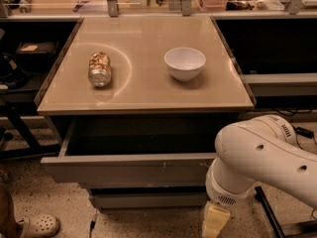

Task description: Close top drawer

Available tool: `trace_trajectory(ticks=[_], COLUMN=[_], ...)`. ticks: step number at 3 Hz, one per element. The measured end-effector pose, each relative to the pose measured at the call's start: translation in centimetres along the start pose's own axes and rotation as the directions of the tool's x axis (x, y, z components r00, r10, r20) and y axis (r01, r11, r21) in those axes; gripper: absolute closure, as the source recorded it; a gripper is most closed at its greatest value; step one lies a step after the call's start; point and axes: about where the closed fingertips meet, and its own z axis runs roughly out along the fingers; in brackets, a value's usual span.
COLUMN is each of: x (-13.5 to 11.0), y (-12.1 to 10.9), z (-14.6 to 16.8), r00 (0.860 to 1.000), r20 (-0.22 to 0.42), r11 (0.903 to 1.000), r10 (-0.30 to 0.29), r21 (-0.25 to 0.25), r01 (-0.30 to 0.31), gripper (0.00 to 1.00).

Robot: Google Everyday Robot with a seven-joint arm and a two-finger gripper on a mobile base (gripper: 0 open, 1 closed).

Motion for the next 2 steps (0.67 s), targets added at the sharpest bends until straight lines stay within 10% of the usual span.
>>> trace_trajectory(ticks=[2], x=[-0.10], y=[-0.12], z=[0.01], r00=[1.000], r20=[-0.004], r11=[1.0000], r10=[-0.006], r21=[0.002], r01=[0.006], gripper=[0.66])
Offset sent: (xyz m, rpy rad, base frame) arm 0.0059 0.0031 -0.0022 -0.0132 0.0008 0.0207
